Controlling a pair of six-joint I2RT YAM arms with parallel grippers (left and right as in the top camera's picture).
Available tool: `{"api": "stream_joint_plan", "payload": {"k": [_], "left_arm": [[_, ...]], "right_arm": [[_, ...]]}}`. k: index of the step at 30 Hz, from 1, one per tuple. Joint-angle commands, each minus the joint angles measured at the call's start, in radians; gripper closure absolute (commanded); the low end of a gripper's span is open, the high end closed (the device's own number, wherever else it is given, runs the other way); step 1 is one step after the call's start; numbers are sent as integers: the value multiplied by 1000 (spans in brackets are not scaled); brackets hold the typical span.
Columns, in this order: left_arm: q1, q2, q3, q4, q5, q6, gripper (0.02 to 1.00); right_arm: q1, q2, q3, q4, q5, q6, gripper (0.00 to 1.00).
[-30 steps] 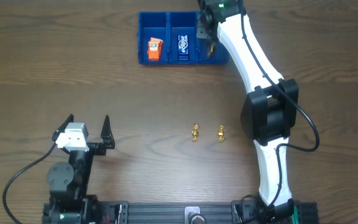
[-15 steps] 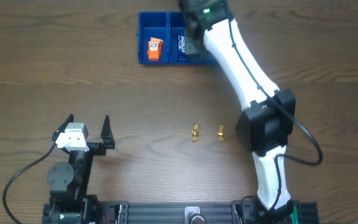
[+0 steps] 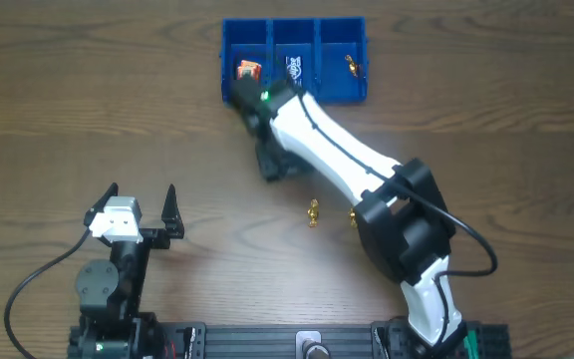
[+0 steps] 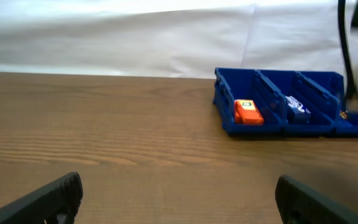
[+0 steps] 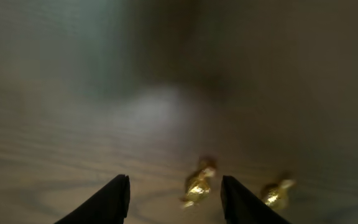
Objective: Sort Candies Into Trays
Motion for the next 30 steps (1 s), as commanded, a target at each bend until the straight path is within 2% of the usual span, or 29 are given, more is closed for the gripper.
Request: {"api": "stream_joint_plan", "payload": {"k": [1, 11, 30], "left_arm": [[4, -5, -18, -35, 18, 14, 20], [4, -5, -18, -35, 18, 14, 20], [4, -5, -18, -35, 18, 14, 20]], "right_arm": [[47, -167, -174, 79, -44, 80, 485], [42, -237, -408, 198, -45, 131, 476], [-14, -237, -540, 331, -40, 171, 476]]}}
